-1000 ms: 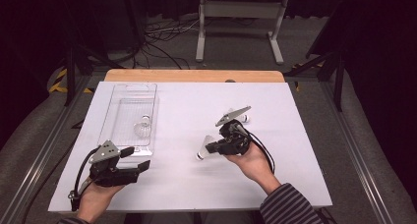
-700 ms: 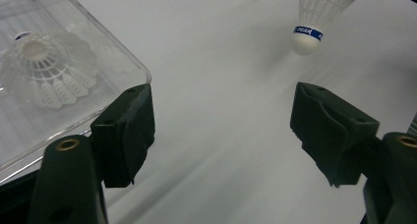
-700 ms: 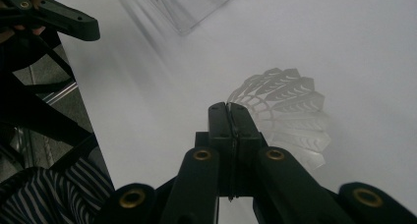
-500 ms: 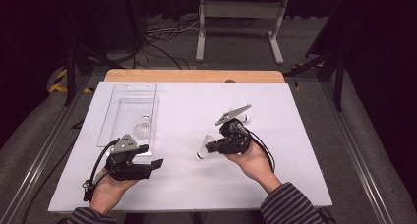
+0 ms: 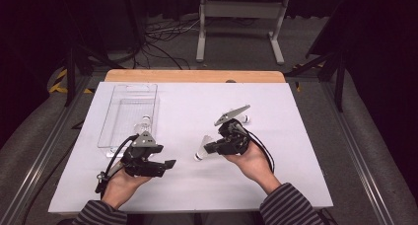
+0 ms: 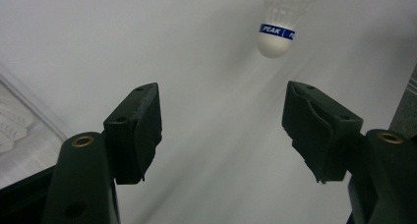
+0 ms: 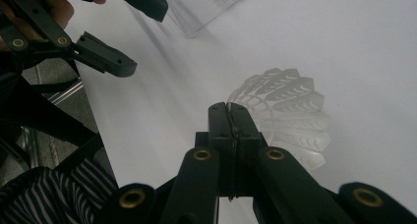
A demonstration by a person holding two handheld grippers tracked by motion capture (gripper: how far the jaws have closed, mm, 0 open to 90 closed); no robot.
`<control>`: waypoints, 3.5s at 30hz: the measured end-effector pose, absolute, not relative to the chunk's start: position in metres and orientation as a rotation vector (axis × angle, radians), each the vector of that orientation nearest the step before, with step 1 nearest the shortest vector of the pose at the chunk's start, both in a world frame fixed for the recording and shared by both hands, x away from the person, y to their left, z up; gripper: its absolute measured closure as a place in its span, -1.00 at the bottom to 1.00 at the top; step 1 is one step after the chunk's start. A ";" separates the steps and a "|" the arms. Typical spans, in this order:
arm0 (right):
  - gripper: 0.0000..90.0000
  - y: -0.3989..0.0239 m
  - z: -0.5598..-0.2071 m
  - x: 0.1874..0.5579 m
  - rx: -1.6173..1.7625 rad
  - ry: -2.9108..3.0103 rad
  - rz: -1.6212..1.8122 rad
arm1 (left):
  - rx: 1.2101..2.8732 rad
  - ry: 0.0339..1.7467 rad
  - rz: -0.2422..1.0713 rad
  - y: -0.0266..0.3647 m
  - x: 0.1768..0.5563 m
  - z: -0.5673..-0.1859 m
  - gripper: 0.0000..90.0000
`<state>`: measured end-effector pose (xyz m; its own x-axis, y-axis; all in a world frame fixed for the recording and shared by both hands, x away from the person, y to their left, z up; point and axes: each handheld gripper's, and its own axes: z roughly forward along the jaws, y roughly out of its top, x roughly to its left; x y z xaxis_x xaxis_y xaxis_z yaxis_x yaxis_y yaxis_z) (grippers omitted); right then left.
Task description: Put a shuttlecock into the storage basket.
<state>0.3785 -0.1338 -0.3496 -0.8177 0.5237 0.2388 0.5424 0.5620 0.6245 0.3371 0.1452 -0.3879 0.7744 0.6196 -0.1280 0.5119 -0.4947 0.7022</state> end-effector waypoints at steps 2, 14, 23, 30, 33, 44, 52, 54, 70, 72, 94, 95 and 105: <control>1.00 -0.133 -0.350 0.379 -0.940 -2.753 -1.115 | 2.213 0.832 0.180 0.142 0.338 -0.388 -0.27; 1.00 -0.123 -0.349 0.378 -0.908 -2.750 -1.124 | 2.265 0.815 0.157 0.124 0.344 -0.387 -0.16; 1.00 -0.117 -0.349 0.377 -0.884 -2.747 -1.127 | 2.302 0.798 0.133 0.114 0.346 -0.391 -0.15; 1.00 -0.113 -0.350 0.377 -0.866 -2.736 -1.138 | 2.334 0.778 0.126 0.105 0.348 -0.393 -0.11; 1.00 -0.111 -0.350 0.376 -0.855 -2.734 -1.139 | 2.339 0.775 0.120 0.103 0.348 -0.395 -0.07; 1.00 -0.106 -0.350 0.375 -0.828 -2.724 -1.145 | 2.357 0.748 0.096 0.095 0.350 -0.399 0.12; 1.00 -0.104 -0.349 0.374 -0.823 -2.714 -1.150 | 2.373 0.749 0.093 0.093 0.351 -0.400 0.30; 1.00 -0.104 -0.350 0.374 -0.822 -2.714 -1.150 | 2.375 0.749 0.094 0.093 0.351 -0.400 0.36; 0.83 -0.102 -0.352 0.374 -0.826 -2.748 -1.119 | 2.407 0.758 0.072 0.094 0.352 -0.401 0.44; 0.73 -0.103 -0.351 0.373 -0.832 -2.769 -1.116 | 2.411 0.764 0.067 0.094 0.352 -0.401 0.44; -0.08 -0.134 -0.349 0.363 -0.923 -2.855 -1.242 | 2.423 0.795 0.032 0.100 0.354 -0.397 0.44; -0.10 -0.136 -0.349 0.362 -0.930 -2.859 -1.246 | 2.423 0.794 0.038 0.101 0.354 -0.397 0.44; -0.27 -0.153 -0.356 0.359 -0.984 -2.892 -1.279 | 2.429 0.808 0.048 0.106 0.352 -0.393 0.44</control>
